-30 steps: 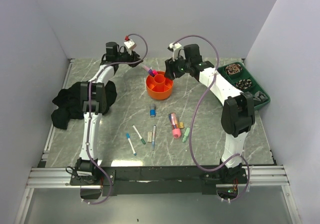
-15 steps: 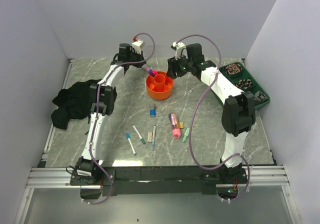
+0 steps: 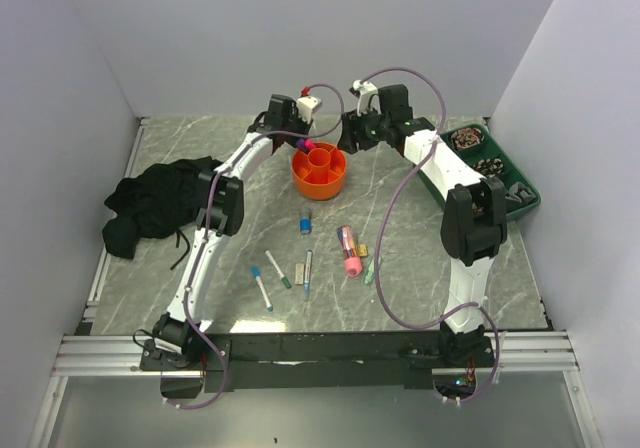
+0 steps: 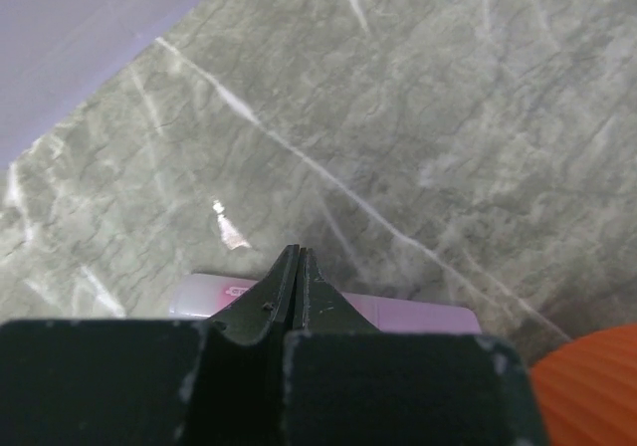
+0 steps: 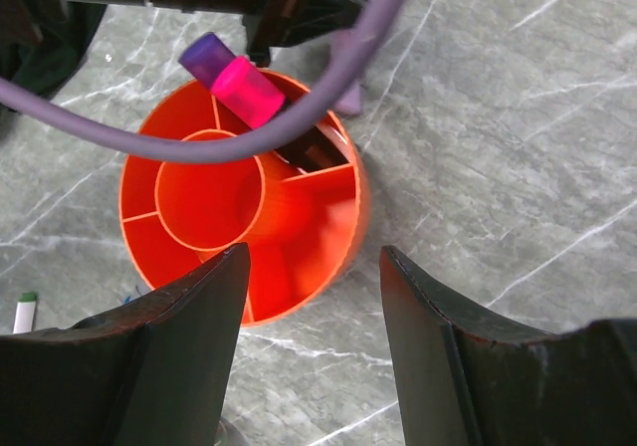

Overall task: Sort the stationery into containers
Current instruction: Move the stationery to the center of the board, then pick up the stationery from the center of the board.

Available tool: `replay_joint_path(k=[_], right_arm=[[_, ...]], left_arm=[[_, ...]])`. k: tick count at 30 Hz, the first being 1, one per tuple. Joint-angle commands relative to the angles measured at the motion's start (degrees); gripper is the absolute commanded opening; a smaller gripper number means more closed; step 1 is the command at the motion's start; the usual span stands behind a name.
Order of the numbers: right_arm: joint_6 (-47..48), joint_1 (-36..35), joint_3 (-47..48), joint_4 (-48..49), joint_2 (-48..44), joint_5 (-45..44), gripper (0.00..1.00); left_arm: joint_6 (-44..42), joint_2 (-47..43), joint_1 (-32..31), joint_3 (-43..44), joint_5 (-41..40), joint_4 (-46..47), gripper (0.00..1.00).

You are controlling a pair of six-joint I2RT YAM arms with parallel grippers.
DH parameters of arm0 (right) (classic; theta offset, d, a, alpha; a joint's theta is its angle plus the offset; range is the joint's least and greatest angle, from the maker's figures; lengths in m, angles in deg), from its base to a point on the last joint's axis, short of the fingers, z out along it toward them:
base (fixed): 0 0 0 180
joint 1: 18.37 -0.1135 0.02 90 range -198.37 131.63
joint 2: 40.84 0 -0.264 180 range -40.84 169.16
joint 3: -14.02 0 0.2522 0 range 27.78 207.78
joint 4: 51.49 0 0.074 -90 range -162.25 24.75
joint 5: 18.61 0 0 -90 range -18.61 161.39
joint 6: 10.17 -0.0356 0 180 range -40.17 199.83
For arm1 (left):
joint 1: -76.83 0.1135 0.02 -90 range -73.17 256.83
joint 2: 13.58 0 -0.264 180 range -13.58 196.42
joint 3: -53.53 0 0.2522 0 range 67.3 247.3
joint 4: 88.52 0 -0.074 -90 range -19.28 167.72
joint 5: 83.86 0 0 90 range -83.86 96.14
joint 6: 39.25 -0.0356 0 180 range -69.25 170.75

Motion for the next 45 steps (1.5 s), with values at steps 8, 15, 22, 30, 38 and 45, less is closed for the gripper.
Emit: replay_joint_path(k=[8,15,22,30,38,45], right_arm=[[-1.9,0.7,5.3,0.3,1.6,2.3,0.63],[-1.9,-0.1,6.5,0.3,1.8,2.0,0.63],[-1.9,-2.4,6.4,0.3,1.6,2.0,0.63],[-0.7,-3.3,5.4,-0.3,0.3,1.8,0.63],[-1.2,-3.2,4.3,0.2,-0.3,2.9,0.62],[-0.1,-3.2,3.9,-0.1,-0.7,2.5,0.62]], left_arm=[[-5.1,-7.8,4.2,-8.9,-5.7,-6.7,0.01],[-5.0,-19.4,7.6,-22.5,1.8,-7.9,0.01],[-3.2,-28.3,8.5,-28.5,6.1,-1.0,0.38],[-38.4,-29.9,13.9,-18.5,27.5,-24.4,0.77],[-83.1,-23.0,15.4,-12.8,18.7,-50.0,0.70],[-90.5,-23.2,12.9,-17.7,17.1,-51.7,0.69]])
